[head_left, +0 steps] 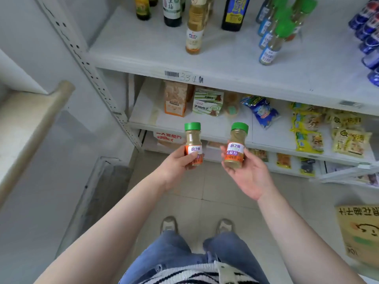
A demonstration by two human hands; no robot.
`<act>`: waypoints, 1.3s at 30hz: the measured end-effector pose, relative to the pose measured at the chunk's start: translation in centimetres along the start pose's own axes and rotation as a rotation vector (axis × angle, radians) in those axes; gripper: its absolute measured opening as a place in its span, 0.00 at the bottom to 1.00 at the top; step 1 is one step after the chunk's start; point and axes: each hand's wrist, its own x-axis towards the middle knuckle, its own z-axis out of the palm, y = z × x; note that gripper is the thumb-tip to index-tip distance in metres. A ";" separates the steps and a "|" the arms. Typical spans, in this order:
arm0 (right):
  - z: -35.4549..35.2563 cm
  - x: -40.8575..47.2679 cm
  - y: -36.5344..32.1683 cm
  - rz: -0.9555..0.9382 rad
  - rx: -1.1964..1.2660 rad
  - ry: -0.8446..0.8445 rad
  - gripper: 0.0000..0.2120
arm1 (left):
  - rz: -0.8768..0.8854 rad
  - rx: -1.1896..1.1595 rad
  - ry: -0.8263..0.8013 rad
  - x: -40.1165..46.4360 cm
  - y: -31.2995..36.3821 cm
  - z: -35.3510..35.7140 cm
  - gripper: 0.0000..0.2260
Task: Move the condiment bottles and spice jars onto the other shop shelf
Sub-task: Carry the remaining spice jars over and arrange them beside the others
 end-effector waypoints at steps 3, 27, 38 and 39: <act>-1.6 -0.9 -3.2 -0.027 0.035 -0.009 0.23 | 0.041 0.057 -0.046 1.7 1.2 4.3 0.15; -15.7 -3.3 -28.5 -0.227 -0.165 -0.068 0.33 | 0.266 0.139 0.061 15.2 8.3 32.2 0.19; -13.1 3.7 -36.4 -0.292 -0.268 -0.071 0.21 | 0.386 0.292 0.394 29.5 15.1 31.6 0.19; -12.7 4.6 -36.8 -0.291 -0.267 -0.063 0.21 | 0.398 0.300 0.422 30.2 15.5 31.5 0.18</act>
